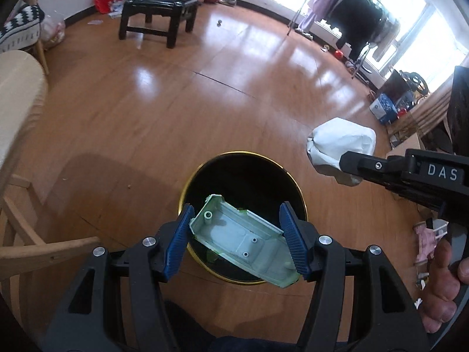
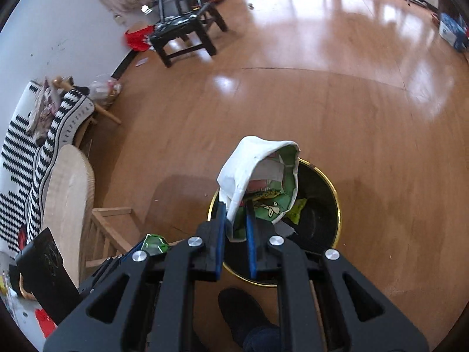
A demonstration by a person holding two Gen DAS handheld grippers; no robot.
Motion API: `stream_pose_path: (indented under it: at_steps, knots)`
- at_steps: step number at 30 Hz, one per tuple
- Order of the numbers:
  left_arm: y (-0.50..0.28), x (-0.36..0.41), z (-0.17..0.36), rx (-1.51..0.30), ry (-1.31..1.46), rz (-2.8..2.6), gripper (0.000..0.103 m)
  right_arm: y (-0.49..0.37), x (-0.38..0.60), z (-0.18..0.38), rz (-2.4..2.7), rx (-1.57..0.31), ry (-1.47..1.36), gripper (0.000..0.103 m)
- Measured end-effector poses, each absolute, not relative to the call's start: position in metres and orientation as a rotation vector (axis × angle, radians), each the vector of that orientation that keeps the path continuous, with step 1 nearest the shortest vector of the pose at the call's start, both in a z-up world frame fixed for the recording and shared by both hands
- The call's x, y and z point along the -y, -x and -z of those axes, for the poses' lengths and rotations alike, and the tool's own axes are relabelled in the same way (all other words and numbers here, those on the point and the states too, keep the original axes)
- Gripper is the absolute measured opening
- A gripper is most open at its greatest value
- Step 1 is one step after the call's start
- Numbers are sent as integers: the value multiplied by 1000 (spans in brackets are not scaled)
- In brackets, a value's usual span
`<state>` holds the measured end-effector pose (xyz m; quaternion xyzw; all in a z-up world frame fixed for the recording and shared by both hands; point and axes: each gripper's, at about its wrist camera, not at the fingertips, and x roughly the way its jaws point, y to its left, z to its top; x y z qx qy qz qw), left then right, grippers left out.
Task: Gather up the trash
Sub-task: 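Carry both items to the black bin and open both tools over it, then return both open tools from the bin to the table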
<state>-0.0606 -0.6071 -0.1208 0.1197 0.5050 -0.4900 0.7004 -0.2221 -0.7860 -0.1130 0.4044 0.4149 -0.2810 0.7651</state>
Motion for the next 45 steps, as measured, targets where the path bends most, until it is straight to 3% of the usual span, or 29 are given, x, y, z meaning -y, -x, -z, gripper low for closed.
stream_pose_path:
  at_steps: [12,15,16,17,19,26,36,45]
  knots:
    - [66,622,127,-1139,-270,1120,59,224,787,115,629,-901,-889,14]
    - [66,625,129,-1153,-270,1121,71,222,787,114,634,-895,-901,15]
    - [66,625,128,-1150,-270,1118,78,224,787,114,636,-890,-901,23]
    - [67,624,127,-1146,-270,1117,81,225,788,113,638,-884,-899,41]
    - [68,624,126,-1140,-274,1123,82,226,785,106,652,-860,-882,56]
    - [66,613,112,-1116,-281,1110,82,215,775,97,632,-847,-836,56]
    - [33,509,35,-941,-280,1000,89,143,704,53,440,-809,-663,72]
    - [-11,326,-19,-842,-191,682,94,44,562,7,112,-813,-498,77]
